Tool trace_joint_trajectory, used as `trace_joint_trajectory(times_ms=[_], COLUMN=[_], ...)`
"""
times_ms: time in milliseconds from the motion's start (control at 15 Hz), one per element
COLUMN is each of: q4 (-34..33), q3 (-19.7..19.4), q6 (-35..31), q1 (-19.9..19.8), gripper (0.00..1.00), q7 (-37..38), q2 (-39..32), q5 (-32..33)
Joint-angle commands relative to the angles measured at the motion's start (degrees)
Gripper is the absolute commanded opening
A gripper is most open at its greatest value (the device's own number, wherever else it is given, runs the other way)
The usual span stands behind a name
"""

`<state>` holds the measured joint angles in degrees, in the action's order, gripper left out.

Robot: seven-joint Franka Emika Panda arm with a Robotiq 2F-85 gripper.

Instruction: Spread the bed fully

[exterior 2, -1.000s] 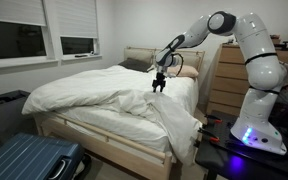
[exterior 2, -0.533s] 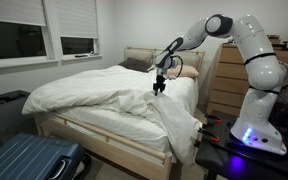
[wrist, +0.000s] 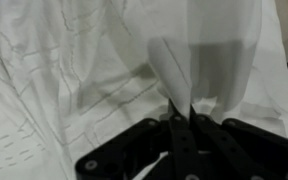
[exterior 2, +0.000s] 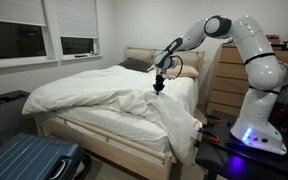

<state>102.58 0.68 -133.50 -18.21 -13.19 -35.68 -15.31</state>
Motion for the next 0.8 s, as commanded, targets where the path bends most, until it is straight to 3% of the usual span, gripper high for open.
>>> trace_joint_trajectory(times_ms=[0,267,733], q4=[-1.7,-0.2,1.6], q3=[-0.9,-0.4,1.1], q6=[3.1,4.9,10.6], q1=[1.2,3.8,11.7], gripper=[0.0,0.0,0.0], q7=[2.0,1.8,1.8], q2=[-0.2,0.4,2.8], q5=[0.1,1.7,5.7])
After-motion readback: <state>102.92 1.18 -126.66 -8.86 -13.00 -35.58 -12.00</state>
